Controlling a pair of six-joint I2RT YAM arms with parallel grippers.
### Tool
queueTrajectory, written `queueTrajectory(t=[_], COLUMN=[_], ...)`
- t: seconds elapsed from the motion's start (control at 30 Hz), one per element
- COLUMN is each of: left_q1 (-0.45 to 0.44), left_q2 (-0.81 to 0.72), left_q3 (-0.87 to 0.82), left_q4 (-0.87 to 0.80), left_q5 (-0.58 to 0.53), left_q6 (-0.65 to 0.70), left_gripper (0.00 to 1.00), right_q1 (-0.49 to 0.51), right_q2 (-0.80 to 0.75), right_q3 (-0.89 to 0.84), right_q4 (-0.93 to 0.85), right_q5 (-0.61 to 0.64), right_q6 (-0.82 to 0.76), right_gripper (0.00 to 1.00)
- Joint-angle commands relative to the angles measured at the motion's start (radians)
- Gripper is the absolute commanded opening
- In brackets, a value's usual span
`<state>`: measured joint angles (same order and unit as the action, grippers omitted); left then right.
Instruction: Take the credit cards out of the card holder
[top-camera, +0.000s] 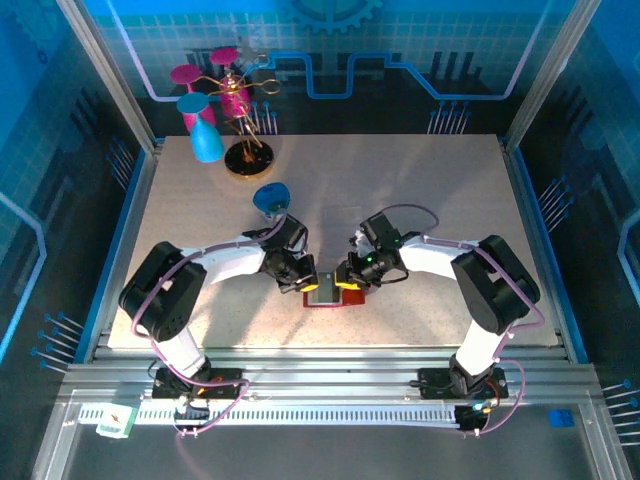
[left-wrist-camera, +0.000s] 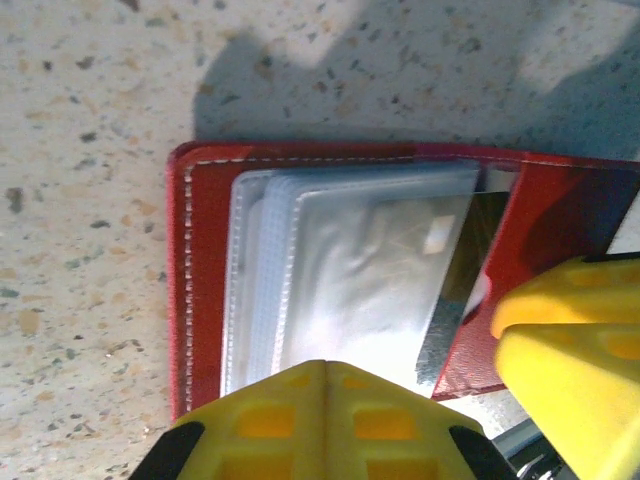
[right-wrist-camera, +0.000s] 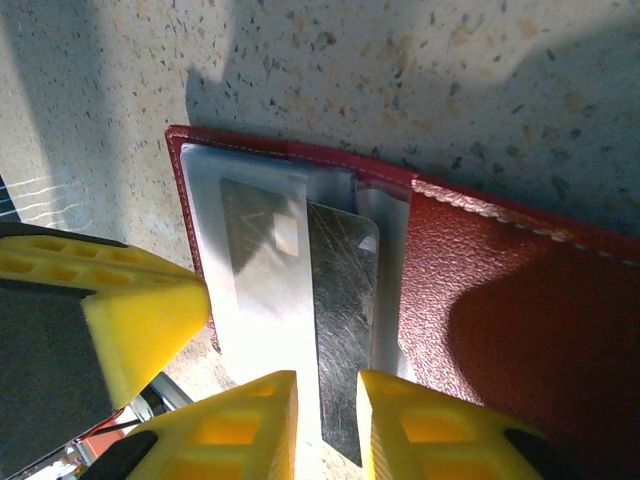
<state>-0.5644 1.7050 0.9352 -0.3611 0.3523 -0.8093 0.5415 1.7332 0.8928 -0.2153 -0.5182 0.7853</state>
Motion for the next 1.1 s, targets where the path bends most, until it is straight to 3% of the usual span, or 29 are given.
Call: queueTrajectory(t=[0.0,0.43,1.07], left_q1=[-0.007,-0.011,-0.013], left_q2=[0.023,0.071,0.082], left_q3=[0.030,0.029,0.040], left_q4=[-0.058,-0.055,-0.080], left_q5=[-0.022,-0.020,-0.025], left_q6=[0.022,0.022,0.031], left_gripper=[0.03,0.03,0.03], right_q1=[-0.022,-0.033,-0.047], right_q2=[-0.002,0.034,0.035], right_q3=[-0.042,-0.081,-0.106], right_q4=[0.034,0.144,0.171], right_q5=[-0.032,-0.106,-0.106], right_q6=[0.007,0.046,0.068], right_gripper=[0.23,0.22,0.15])
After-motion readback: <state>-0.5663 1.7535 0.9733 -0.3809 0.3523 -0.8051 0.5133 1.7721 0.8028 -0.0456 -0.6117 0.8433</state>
